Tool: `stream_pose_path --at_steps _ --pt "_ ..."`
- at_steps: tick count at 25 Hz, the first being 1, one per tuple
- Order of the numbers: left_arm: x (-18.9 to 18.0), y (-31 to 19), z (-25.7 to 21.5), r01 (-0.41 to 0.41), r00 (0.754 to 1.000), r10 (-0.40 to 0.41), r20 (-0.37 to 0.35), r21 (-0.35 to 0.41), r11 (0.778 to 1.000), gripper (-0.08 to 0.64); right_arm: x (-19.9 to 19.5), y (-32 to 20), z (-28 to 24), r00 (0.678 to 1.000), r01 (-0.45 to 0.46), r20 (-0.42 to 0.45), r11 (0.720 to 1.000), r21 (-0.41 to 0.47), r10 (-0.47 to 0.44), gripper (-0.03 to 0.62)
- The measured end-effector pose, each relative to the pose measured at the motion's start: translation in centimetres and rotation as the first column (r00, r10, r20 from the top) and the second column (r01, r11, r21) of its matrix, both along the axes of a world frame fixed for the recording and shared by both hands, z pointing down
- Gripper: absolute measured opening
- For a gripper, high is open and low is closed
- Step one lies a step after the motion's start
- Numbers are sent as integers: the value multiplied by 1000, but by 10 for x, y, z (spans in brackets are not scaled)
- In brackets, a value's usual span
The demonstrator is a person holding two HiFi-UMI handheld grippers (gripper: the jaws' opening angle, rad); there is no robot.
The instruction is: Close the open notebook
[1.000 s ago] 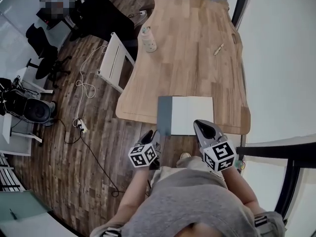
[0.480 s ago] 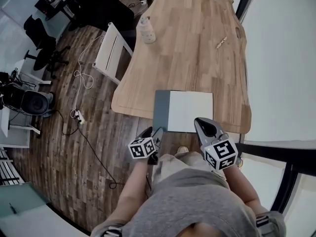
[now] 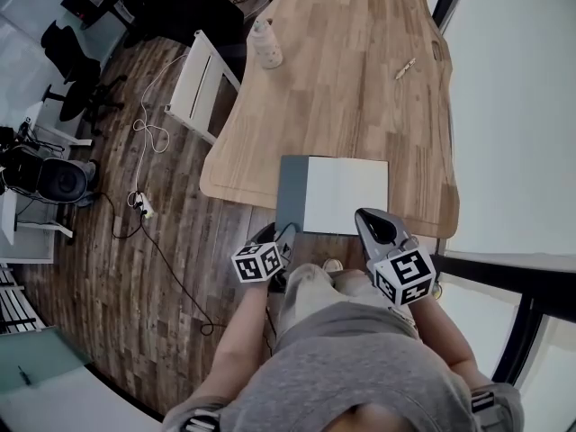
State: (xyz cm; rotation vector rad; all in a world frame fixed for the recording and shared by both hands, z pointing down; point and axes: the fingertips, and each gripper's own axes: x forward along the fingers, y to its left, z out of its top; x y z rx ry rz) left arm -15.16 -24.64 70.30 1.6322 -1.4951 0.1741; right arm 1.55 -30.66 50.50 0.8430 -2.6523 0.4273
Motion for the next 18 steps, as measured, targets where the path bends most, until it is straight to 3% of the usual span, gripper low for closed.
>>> stream_pose_path --at_steps 8,18 --pt "-11 0 -31 59 995 -64 79 66 996 109 0 1 -6 1000 5 7 1000 16 -5 2" --pt "2 -4 -84 45 990 -68 122 179 983 38 16 1 -19 1000 -29 12 998 50 28 2"
